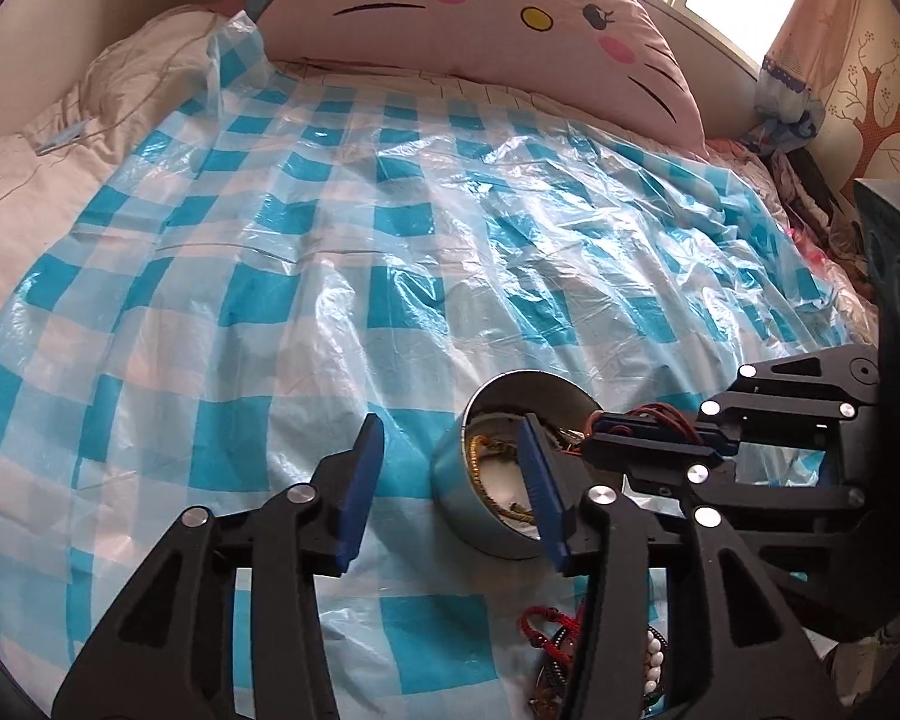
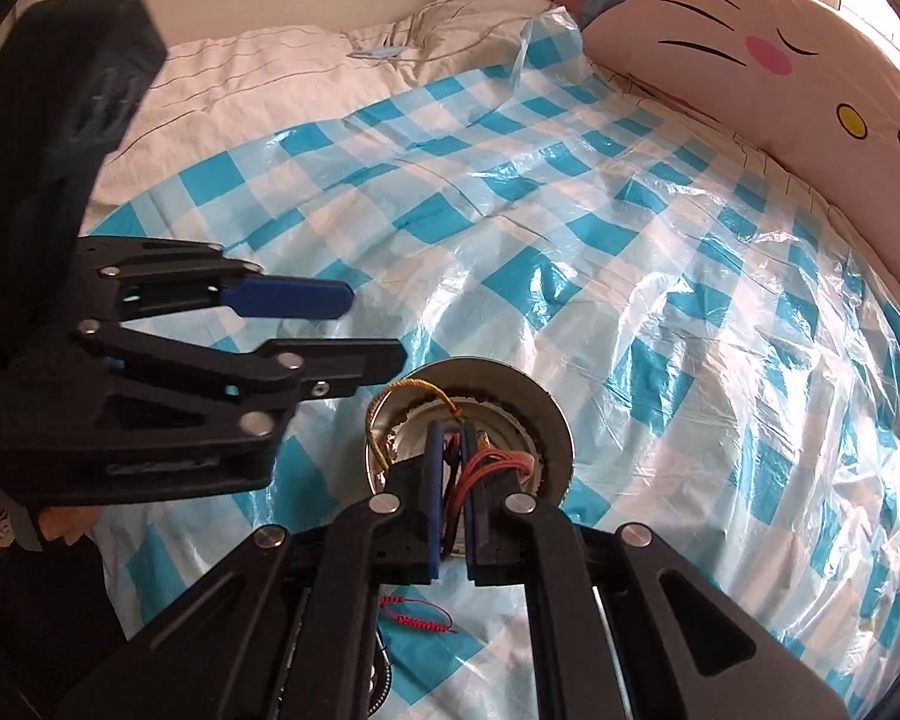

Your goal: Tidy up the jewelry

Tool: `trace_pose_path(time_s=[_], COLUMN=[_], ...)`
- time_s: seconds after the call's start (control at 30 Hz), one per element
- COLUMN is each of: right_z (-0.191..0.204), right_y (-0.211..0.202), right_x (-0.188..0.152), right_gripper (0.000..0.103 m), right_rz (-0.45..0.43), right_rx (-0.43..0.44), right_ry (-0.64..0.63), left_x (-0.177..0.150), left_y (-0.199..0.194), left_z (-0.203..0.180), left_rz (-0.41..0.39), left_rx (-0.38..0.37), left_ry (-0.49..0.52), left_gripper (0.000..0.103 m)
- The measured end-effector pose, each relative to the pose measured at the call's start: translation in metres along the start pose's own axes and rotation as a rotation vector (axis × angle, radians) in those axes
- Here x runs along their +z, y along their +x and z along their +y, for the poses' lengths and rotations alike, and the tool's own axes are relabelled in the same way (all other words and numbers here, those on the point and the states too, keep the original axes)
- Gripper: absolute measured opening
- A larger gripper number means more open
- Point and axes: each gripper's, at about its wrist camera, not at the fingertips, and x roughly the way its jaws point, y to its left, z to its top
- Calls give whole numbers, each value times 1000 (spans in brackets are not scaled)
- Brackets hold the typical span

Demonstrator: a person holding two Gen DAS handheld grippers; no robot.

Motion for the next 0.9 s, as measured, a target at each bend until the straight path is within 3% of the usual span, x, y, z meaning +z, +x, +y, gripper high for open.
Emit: trace_pose_path(time_s=[0.03,0.1,0.13,0.17,0.3,0.5,0.63,0.77,0.9], right_z=[-1,-1,2,6,13,4,-8,-18,-20], right_y=[4,18,25,27,18,-14,-35,-36,-22], right_x=[4,10,11,13,8,-26,-65,-101,-106], right_gripper=[9,43,67,68,69,78,79,78,64], right_rz=[11,93,130,147,184,94,-7,-49,-42], right_rx=[5,56,31,-28,-99,-132,-111,-96,-26], right_ry=[-3,-9,-32,-71,-126,-1,205,353,386], left_x=[-1,-4,-6,-8,-19,-43,-57,-66,-72], left_y=[-3,-7,-9,-11,-17,-19,-19,-19,-16], left_z=[5,13,16,20,30,28,22,18,11], left_rz=[-1,-7,-9,-11,-15,17,46,69,94], left_rx=[-1,6,6,4,-6,-27,-48,-61,-85], left_ry=[-11,-35,-50,-66,-112,-113,-105,-106,-107], left_gripper=[46,46,46,47,48,52,53,54,55])
